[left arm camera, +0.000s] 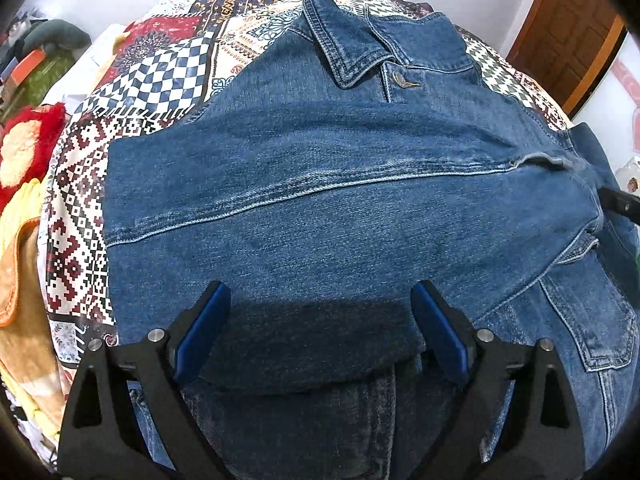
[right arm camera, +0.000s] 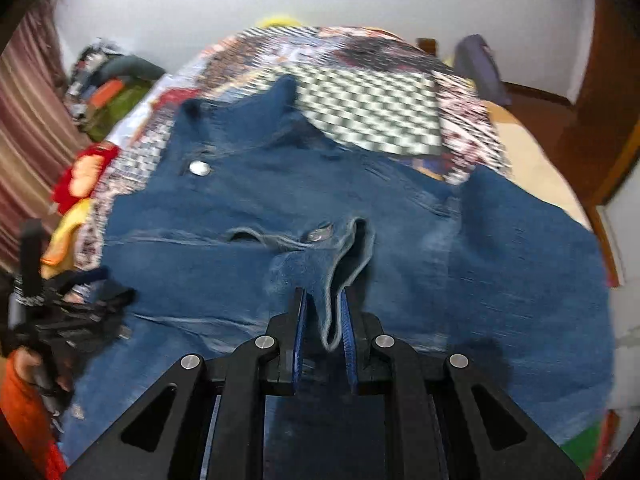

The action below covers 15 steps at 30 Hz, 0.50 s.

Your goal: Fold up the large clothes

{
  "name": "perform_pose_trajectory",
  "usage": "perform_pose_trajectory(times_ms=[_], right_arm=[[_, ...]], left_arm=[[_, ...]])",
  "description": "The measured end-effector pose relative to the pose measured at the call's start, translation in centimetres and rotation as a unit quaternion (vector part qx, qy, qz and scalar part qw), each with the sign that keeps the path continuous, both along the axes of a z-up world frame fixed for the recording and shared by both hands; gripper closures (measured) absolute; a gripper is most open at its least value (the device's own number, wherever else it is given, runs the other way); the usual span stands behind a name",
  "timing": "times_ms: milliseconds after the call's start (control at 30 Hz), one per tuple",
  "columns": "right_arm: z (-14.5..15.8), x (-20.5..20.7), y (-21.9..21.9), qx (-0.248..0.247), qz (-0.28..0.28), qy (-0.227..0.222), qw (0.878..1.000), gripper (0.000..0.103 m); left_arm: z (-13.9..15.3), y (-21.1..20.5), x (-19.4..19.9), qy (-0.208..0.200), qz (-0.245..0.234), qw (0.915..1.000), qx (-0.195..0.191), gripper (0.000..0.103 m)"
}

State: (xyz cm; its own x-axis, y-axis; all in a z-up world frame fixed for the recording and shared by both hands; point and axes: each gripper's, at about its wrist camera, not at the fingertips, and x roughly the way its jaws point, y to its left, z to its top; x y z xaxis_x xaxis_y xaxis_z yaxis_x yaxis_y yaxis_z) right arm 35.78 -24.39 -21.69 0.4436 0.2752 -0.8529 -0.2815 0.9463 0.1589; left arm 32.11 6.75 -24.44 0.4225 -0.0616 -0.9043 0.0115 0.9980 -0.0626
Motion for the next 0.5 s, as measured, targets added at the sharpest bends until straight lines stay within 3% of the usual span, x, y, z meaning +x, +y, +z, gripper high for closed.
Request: perform_pose_trajectory(times_ms=[100, 233, 367, 500], right_arm=[[-0.2, 0.1, -1.5, -0.008, -0.005, 0.017, 1.000, 0.089], [1.8, -0.1, -2.5, 0.003, -0.011, -0.002, 1.000, 0.089], [4.5, 0.2, 0.2, 0.016, 0.026, -0.023, 0.999, 0.089], [4.8, 0.4, 5.4, 0.003, 0.087, -0.015, 0.996, 0.089]], left_arm=[[0.1, -0.1, -0.1, 0.001, -0.002, 1.0000, 0.003, 0.010], [0.7, -0.2, -0.4, 0.004, -0.005, 1.0000, 0.005, 0.010], [3.6, 0.4, -1.1, -0.026, -0.011, 0.9995, 0.013, 0.010], [6.5, 1.6, -1.6, -0.059, 0.001, 0.9981, 0.020, 0.006]])
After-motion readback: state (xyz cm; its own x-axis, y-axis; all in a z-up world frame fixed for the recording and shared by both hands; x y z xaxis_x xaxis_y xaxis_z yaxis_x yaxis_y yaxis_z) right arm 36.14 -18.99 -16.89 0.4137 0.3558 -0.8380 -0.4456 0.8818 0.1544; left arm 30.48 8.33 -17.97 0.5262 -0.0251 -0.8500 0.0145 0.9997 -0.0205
